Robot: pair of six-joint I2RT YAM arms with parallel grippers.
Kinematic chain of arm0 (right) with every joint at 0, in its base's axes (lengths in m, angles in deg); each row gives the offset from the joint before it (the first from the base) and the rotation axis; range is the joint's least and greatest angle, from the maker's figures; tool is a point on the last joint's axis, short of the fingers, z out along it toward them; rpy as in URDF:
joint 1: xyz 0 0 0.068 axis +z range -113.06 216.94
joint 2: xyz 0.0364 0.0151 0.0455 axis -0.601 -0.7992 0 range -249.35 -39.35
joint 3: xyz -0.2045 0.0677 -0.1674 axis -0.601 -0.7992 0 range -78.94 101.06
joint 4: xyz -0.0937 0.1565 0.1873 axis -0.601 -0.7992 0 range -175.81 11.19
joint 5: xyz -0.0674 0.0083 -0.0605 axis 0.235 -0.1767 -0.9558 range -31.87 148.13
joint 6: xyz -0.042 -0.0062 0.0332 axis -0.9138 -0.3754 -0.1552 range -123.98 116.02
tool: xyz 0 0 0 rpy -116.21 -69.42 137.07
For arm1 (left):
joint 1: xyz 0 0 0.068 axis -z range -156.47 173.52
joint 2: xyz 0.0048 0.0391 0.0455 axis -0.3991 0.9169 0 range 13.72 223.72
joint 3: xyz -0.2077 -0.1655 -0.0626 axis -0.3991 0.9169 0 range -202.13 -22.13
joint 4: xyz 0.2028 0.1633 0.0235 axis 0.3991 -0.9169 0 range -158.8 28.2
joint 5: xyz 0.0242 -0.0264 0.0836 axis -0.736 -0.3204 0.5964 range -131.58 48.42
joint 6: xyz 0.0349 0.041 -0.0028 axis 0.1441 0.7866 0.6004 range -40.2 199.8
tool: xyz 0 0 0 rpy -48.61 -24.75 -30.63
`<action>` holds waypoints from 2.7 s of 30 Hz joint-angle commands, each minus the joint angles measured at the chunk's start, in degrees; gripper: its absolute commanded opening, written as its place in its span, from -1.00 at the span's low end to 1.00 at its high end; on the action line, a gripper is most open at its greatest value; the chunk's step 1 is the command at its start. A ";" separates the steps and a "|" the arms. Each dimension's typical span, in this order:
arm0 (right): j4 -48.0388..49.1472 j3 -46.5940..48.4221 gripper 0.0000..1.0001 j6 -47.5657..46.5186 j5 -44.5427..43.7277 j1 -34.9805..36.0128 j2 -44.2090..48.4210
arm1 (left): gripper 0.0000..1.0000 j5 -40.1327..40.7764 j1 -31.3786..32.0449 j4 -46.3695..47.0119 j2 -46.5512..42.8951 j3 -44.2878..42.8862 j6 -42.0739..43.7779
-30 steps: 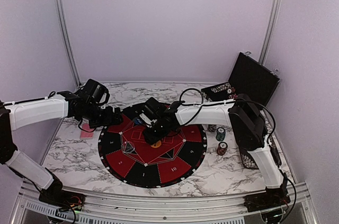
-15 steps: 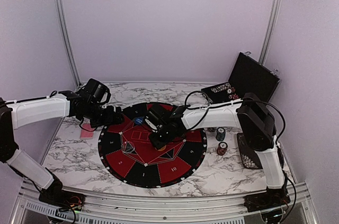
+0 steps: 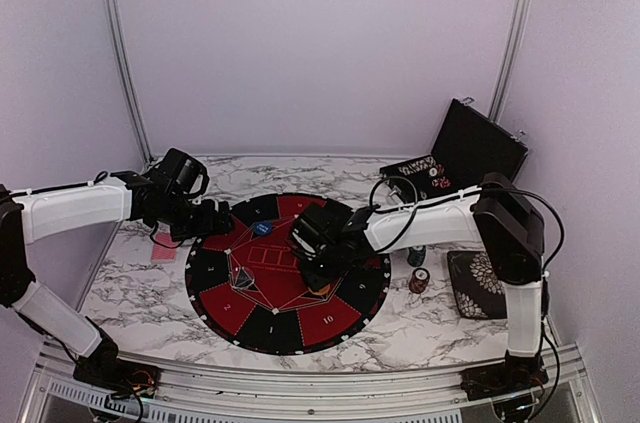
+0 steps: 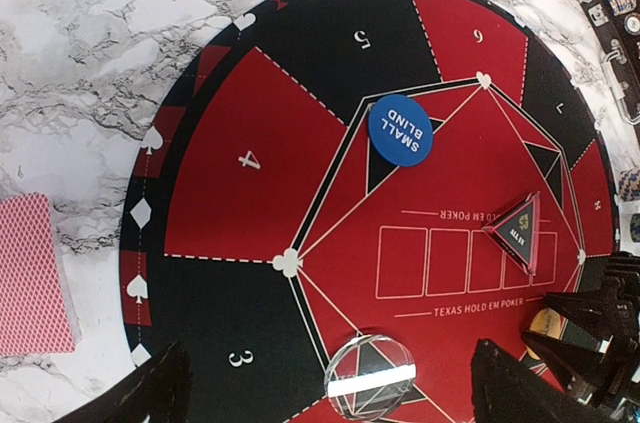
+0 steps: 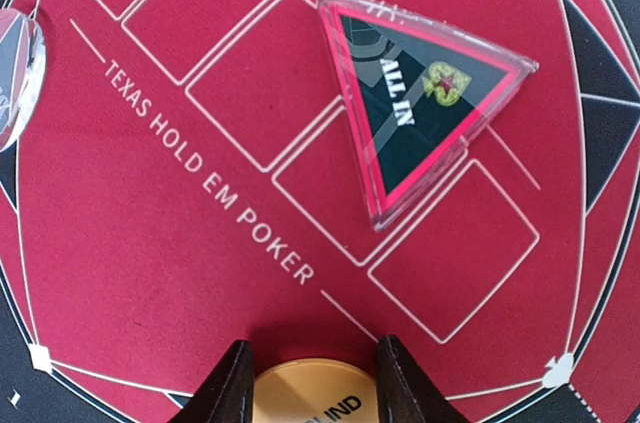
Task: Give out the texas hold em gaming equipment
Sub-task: Move the big blind button to position 10, then move the all-in button to position 9.
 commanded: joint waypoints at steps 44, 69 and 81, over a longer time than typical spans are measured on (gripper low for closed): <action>2.70 24.18 0.36 -26.17 4.88 -6.68 -15.50 | 0.98 -2.27 -0.25 1.10 0.89 -2.43 0.40; 3.14 6.70 0.03 -13.61 -1.51 -8.94 -6.13 | 0.98 -2.52 -0.25 1.23 2.05 -2.61 -0.13; 5.20 -3.08 0.02 -9.16 -0.08 -9.42 -0.61 | 0.98 -2.96 -0.25 1.21 3.34 -3.30 -0.19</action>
